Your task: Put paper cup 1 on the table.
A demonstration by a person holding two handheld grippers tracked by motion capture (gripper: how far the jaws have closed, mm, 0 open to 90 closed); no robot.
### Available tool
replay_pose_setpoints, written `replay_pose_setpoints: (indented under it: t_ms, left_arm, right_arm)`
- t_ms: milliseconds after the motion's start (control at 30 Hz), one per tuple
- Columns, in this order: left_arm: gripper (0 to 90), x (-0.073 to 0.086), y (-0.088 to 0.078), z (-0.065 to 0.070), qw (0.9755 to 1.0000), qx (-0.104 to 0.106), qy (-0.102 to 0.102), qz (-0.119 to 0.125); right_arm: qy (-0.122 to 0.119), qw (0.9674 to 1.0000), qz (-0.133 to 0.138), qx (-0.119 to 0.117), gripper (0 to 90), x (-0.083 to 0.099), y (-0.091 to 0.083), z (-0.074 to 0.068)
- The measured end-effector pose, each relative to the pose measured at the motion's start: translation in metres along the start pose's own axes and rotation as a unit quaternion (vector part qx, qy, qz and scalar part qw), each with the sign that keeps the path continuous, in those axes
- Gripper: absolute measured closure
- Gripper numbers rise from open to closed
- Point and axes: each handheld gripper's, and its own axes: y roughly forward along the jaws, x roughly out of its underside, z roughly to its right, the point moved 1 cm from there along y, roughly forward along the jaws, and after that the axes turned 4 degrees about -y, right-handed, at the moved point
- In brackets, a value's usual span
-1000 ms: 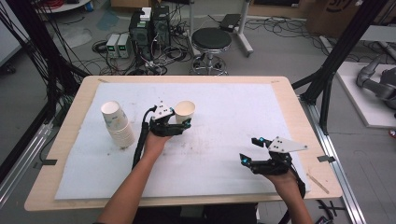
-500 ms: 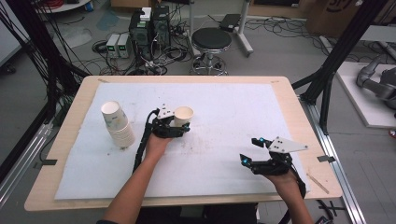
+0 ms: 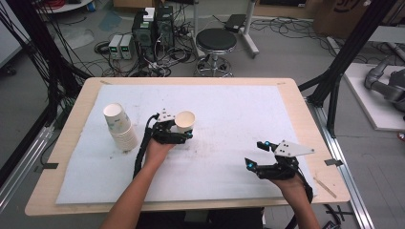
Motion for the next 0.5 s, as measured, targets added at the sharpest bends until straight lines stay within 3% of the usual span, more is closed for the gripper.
replay_pose_setpoints:
  t_ms: [200, 500]
  left_arm:
    - [17.8, 0.005, -0.028, 0.002, 0.9991, 0.000, 0.005, 0.041]
    - [16.9, 0.016, -0.074, 0.012, 0.9946, 0.036, 0.027, 0.093]
  right_arm:
    - [0.001, 1.0000, -0.002, 0.002, 22.6, 0.001, -0.001, 0.000]
    - [-0.002, 1.0000, -0.002, 0.003, 22.6, 0.000, 0.000, -0.002]
